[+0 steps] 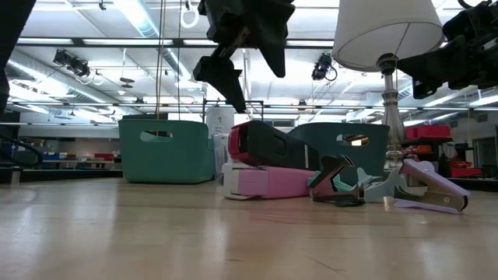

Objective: Pick and place Stapler, Stapler remover, tape
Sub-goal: Put the red stapler into the transparent bin

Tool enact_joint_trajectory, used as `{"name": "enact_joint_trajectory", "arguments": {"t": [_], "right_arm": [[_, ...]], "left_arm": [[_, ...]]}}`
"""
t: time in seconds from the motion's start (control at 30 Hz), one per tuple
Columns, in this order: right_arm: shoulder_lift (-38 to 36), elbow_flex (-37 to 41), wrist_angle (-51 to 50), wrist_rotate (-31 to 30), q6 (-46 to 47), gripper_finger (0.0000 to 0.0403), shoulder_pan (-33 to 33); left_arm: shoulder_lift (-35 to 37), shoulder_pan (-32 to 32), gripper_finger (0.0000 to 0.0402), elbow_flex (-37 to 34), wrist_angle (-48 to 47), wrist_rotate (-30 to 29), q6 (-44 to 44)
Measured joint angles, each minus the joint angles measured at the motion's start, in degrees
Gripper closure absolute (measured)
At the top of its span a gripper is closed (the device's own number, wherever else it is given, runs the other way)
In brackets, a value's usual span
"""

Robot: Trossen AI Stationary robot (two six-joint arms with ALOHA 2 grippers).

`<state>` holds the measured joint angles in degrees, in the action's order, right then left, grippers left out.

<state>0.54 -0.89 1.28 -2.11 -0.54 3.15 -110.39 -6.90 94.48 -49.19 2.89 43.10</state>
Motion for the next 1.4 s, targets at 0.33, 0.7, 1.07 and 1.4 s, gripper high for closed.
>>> {"name": "enact_joint_trajectory", "arguments": {"t": [0.33, 0.7, 1.07, 1.4], "right_arm": [[0.0, -0.02, 0.0, 0.0, 0.0, 0.0387, 0.0], [0.12, 0.0, 0.13, 0.0, 0.0, 0.0387, 0.01], [0.37, 0.0, 0.02, 0.0, 0.0, 0.0387, 0.01], [0.37, 0.0, 0.02, 0.0, 0.0, 0.0387, -0.01]], "left_arm": [[-0.81, 0.64, 0.0009, 0.02, -0.43, -3.4, -0.19], [-4.89, 0.7, 0.001, 0.0, -0.92, -2.66, -0.34], [-6.54, 0.72, 0.001, 0.0, -0.29, -2.64, -0.6], [-8.17, 0.72, 0.0011, 0.02, -0.3, -1.12, -0.93]]}}
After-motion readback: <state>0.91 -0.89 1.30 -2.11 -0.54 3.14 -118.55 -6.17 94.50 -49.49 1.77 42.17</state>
